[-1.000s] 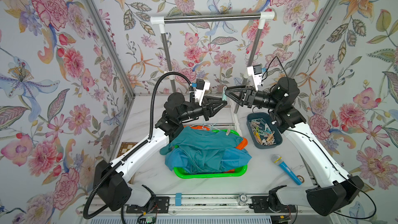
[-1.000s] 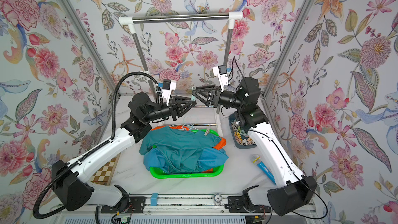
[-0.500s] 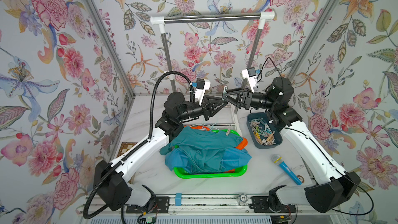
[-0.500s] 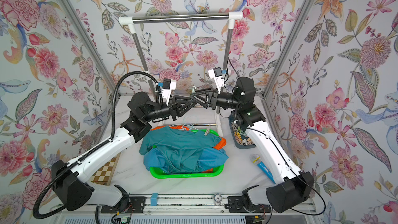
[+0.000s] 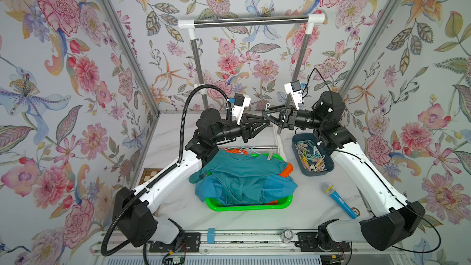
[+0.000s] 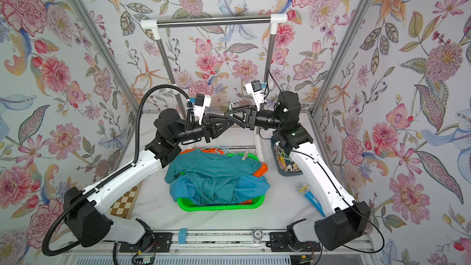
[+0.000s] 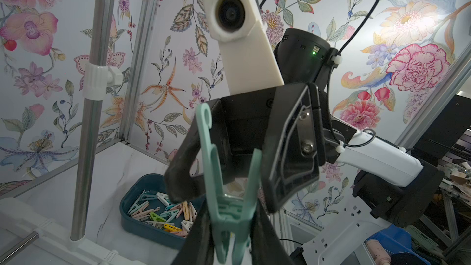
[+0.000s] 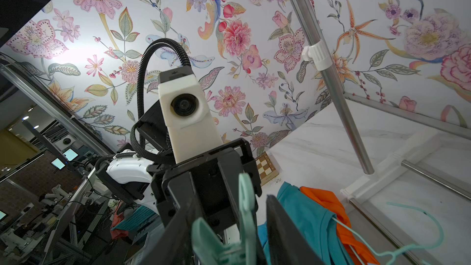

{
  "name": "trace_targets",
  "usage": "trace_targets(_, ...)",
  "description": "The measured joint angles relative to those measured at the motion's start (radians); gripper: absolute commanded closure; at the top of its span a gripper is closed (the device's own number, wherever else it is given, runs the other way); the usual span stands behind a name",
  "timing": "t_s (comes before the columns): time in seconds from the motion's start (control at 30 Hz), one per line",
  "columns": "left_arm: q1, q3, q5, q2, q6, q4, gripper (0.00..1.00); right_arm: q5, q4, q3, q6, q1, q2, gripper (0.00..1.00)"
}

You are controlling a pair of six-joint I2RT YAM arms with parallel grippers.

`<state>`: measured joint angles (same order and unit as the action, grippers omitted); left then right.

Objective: Use clothespins to secure the t-shirt on both sides of the hanger
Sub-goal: Open the clothespin.

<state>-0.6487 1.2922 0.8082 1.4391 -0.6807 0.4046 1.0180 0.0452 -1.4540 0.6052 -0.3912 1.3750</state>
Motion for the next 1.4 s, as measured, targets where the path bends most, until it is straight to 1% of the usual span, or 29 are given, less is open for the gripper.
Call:
trace_targets(0.1, 0.000, 0.000, 0.000, 0.001, 0.000, 0.000, 0.94, 0.000, -0.001, 0.000, 0.000, 0.000, 0.003, 0.58)
trace_targets(0.13, 0.000, 0.000, 0.000, 0.001, 0.000, 0.000, 0.94, 0.000, -0.001, 0.000, 0.000, 0.000, 0.003, 0.56)
trace_targets(0.2, 0.000, 0.000, 0.000, 0.001, 0.000, 0.000, 0.94, 0.000, -0.002, -0.001, -0.002, 0.000, 0.006, 0.46)
trace_targets(0.27, 0.000, 0.002, 0.000, 0.001, 0.000, 0.000, 0.94, 0.000, -0.005, -0.002, -0.005, 0.000, 0.010, 0.41)
trace_targets(0.33, 0.000, 0.003, 0.000, 0.001, 0.000, 0.000, 0.94, 0.000, -0.008, -0.003, -0.007, 0.000, 0.013, 0.41)
trace_targets(0.63, 0.000, 0.005, 0.000, 0.002, -0.008, 0.000, 0.95, 0.015, -0.008, -0.005, -0.007, 0.004, 0.013, 0.52)
trace_targets(0.8, 0.000, 0.005, 0.001, 0.008, -0.019, 0.001, 0.95, 0.022, -0.008, -0.005, -0.006, 0.006, 0.013, 0.60)
trace_targets(1.0, 0.001, 0.005, 0.004, 0.011, -0.042, 0.001, 0.94, 0.023, -0.004, -0.005, -0.007, 0.007, 0.013, 0.68)
trace_targets(1.13, 0.002, 0.005, 0.005, 0.011, -0.054, 0.004, 0.90, 0.022, -0.002, -0.005, -0.011, 0.008, 0.013, 0.72)
trace_targets(1.23, 0.002, 0.005, 0.008, 0.011, -0.069, 0.010, 0.84, 0.019, 0.004, -0.005, -0.019, 0.008, 0.013, 0.77)
trace_targets(1.37, 0.002, 0.005, 0.008, 0.011, -0.079, 0.018, 0.82, 0.018, 0.012, -0.005, -0.019, 0.007, 0.013, 0.79)
trace_targets(1.4, 0.002, 0.005, 0.008, 0.011, -0.080, 0.020, 0.80, 0.018, 0.015, -0.005, -0.020, 0.007, 0.013, 0.80)
